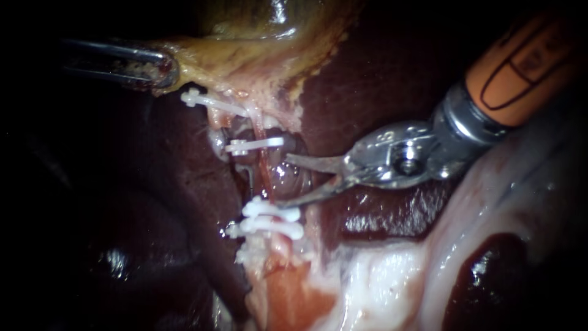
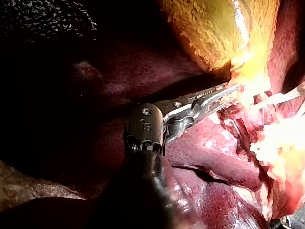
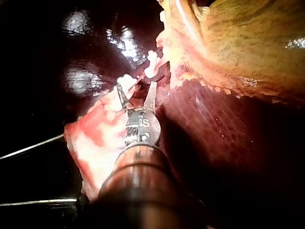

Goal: Go to the cutting position right tube

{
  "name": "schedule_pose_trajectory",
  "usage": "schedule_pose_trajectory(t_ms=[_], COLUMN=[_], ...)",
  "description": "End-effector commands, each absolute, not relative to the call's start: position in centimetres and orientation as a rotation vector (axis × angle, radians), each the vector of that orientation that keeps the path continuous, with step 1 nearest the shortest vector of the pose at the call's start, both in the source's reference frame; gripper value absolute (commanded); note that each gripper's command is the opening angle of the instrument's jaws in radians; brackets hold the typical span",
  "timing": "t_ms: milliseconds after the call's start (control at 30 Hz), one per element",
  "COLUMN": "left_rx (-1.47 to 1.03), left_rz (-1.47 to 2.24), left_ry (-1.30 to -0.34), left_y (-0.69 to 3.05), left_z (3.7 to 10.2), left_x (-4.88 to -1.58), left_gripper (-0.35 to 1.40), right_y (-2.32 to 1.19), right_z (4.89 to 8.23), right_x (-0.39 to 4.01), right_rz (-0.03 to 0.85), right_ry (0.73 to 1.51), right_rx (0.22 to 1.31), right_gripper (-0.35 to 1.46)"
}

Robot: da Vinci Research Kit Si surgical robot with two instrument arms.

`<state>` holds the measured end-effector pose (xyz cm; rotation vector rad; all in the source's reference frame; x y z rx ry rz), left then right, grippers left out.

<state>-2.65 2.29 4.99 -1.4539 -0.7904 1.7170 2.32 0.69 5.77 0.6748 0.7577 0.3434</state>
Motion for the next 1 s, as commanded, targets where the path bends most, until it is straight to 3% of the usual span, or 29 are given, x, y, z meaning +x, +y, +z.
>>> schedule_pose_trajectory(t_ms=[33, 500, 800, 1000], left_rx=[-1.454, -1.453, -1.451, -1.451], left_rz=[1.717, 1.717, 1.716, 1.716], left_ry=[-0.79, -0.788, -0.784, -0.784], left_y=[2.29, 2.29, 2.28, 2.28], left_z=[4.99, 4.98, 4.98, 4.98], left_x=[-2.65, -2.67, -2.69, -2.68], left_gripper=[-0.35, -0.35, -0.35, -0.35], right_y=[0.7, 0.7, 0.73, 0.69], right_z=[5.8, 6.22, 6.24, 6.19], right_x=[2.36, 2.83, 2.99, 3.01], right_rz=[0.345, 0.434, 0.469, 0.459], right_ry=[0.753, 0.847, 0.951, 0.986], right_rx=[0.676, 0.717, 0.766, 0.867], right_gripper=[1.31, 1.36, 1.4, 1.38])
